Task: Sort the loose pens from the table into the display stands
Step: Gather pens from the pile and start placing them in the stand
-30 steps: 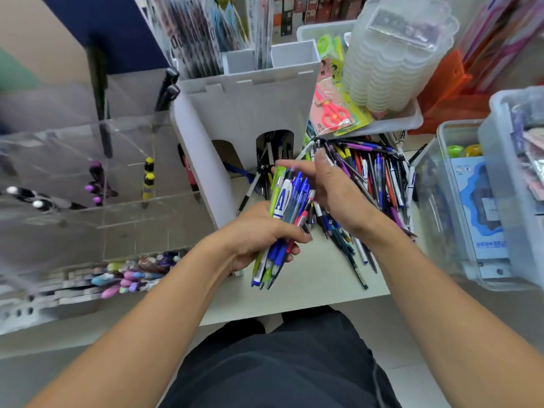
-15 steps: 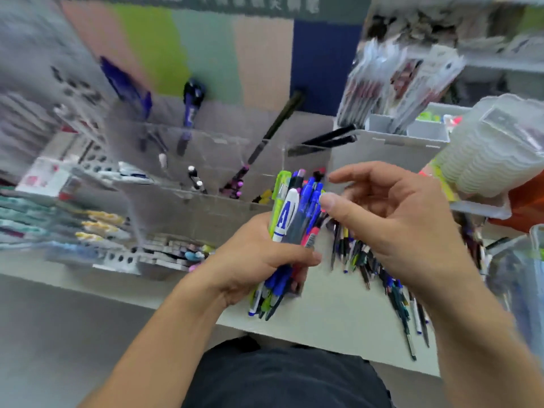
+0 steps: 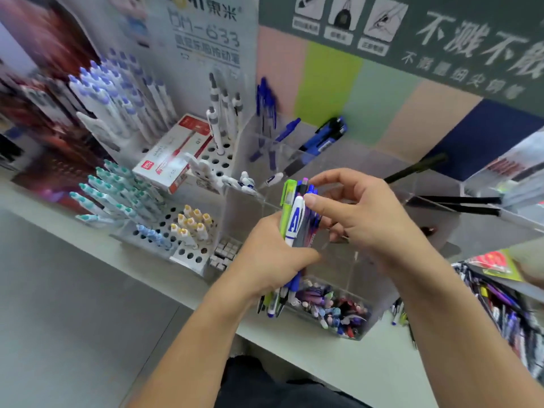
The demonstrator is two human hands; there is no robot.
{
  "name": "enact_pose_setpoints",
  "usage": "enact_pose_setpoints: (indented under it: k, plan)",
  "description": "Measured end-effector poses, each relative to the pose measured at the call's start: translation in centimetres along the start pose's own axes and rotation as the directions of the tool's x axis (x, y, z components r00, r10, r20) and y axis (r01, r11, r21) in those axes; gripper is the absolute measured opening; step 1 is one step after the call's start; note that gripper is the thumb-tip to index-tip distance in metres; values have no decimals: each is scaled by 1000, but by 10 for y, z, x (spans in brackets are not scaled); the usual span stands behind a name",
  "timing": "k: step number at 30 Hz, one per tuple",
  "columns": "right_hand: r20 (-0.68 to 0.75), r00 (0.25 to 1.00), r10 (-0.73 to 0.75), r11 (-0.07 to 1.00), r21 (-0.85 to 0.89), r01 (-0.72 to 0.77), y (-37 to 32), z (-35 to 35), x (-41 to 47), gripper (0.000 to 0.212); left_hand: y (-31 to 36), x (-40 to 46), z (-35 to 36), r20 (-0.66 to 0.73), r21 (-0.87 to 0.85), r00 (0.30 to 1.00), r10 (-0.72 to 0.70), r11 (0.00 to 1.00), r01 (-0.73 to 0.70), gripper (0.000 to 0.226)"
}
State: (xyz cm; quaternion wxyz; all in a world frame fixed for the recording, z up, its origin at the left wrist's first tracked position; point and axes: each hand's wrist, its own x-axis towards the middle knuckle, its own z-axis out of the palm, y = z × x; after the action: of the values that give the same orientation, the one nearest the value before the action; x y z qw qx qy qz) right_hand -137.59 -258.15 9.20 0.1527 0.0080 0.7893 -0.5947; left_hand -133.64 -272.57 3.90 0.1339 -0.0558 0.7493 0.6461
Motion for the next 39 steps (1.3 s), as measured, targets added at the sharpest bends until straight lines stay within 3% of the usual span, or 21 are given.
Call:
enact_pose_setpoints:
  k: [3, 5, 8, 12, 15, 18, 20, 23, 25, 28, 30, 34, 39]
  plan:
    - [0, 1000, -3, 998, 64, 3, 1, 5, 2, 7, 3, -4, -3, 52, -65, 998, -25, 998, 28, 29]
    - [-40, 999, 8, 992, 130, -3, 1, 3, 2, 6, 7, -7, -5, 142, -236, 988, -62, 967, 95, 29]
    - [-88, 995, 52, 965, 261, -27, -2, -4, 3, 6, 10, -6, -10, 227, -532, 959, -170, 803, 268, 38]
    - [-54, 998, 27, 956, 294, -10, -10, -3, 8, 1, 12, 0, -15, 207, -682, 962, -180, 678, 274, 47]
    - [-17, 999, 29, 932, 361, -21, -12, -1, 14, 4, 12, 1, -16, 179, -757, 967, -184, 603, 254, 38]
    - [-27, 1000, 5, 926, 377, 6, -10, -3, 13, 5, 6, 2, -18, 74, -797, 977, -198, 577, 177, 38]
    - [-96, 992, -81, 926, 362, 110, -15, -13, 12, 7, 0, 2, -22, 18, -801, 977, -211, 582, 140, 27]
    - [-237, 921, -308, 899, 243, 363, -37, -37, 16, 15, -7, 0, -31, -22, -757, 976, -218, 641, 126, 11]
    - [-264, 816, -514, 835, 67, 547, -58, -45, 23, 16, -8, -3, -36, -19, -726, 979, -203, 676, 126, 16]
    - [-186, 619, -763, 646, -245, 723, -85, -39, 43, 12, -5, -5, -40, -12, -699, 985, -171, 706, 114, 17]
    - [-101, 547, -831, 536, -407, 740, -93, -26, 60, 14, -3, -6, -41, -24, -673, 986, -163, 732, 105, 10]
    - [90, 550, -830, 401, -589, 702, -85, 0, 84, 17, -2, -11, -45, -20, -659, 986, -166, 744, 112, 8]
    - [87, 585, -806, 451, -549, 704, -85, -9, 85, 16, -5, -21, -52, -18, -714, 986, -166, 692, 103, 14]
